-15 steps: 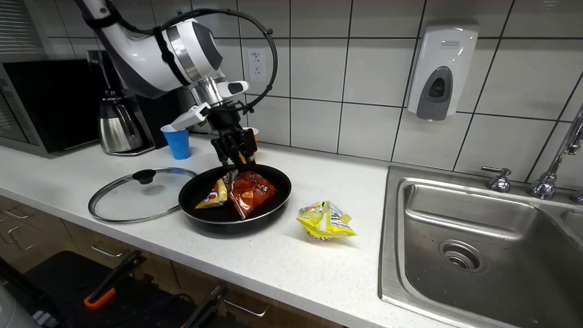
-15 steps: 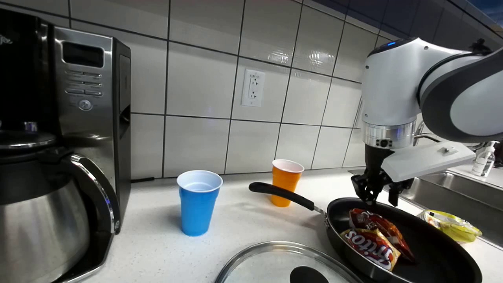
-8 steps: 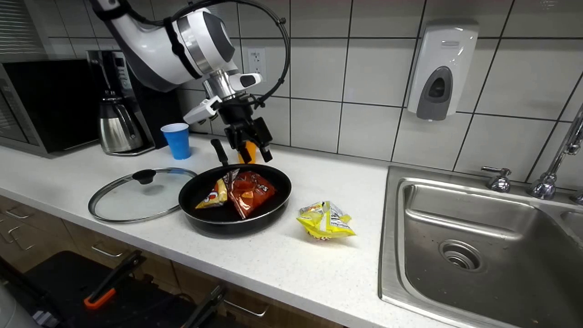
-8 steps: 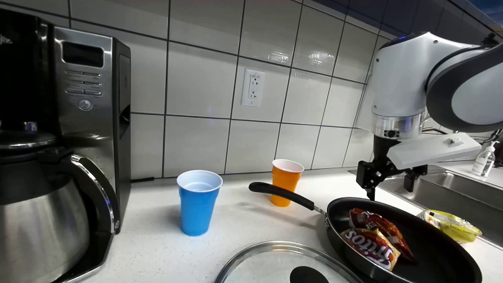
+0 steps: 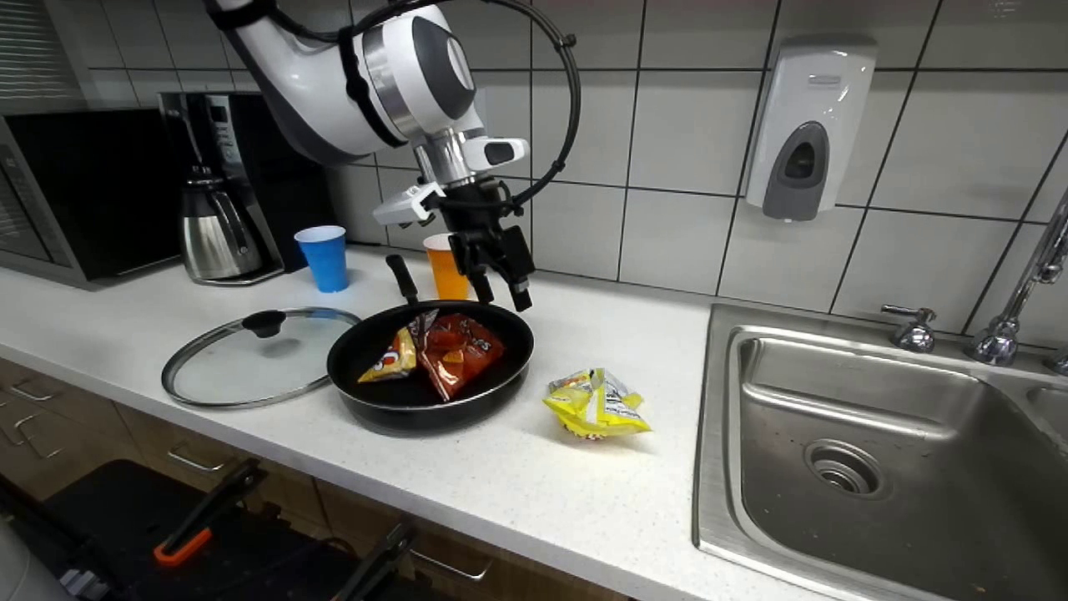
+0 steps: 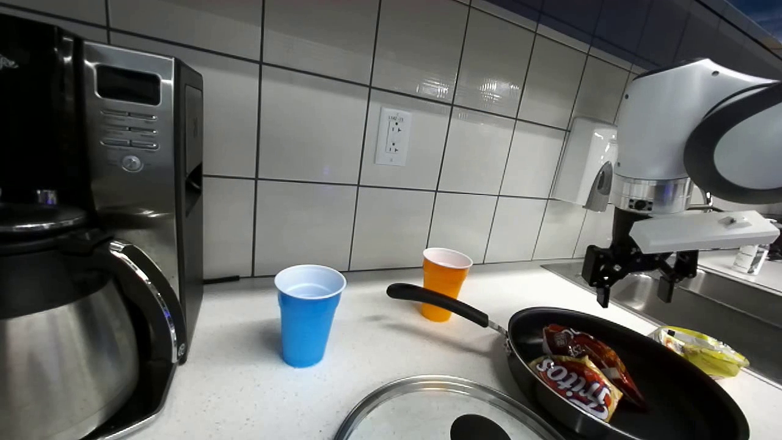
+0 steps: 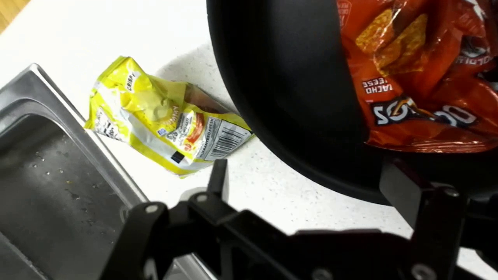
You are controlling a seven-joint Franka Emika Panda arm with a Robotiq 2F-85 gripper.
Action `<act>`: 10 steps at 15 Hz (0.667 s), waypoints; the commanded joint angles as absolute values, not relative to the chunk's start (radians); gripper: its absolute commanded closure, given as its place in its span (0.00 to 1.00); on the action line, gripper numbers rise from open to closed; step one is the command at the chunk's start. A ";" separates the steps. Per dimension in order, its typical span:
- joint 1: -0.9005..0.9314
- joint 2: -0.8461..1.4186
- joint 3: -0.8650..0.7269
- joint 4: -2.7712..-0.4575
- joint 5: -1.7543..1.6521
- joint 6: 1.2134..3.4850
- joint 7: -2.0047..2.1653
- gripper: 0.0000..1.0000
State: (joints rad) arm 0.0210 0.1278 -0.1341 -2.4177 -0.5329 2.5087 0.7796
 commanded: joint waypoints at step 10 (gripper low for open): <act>-0.077 -0.083 -0.176 -2.642 -0.531 2.555 0.938 0.00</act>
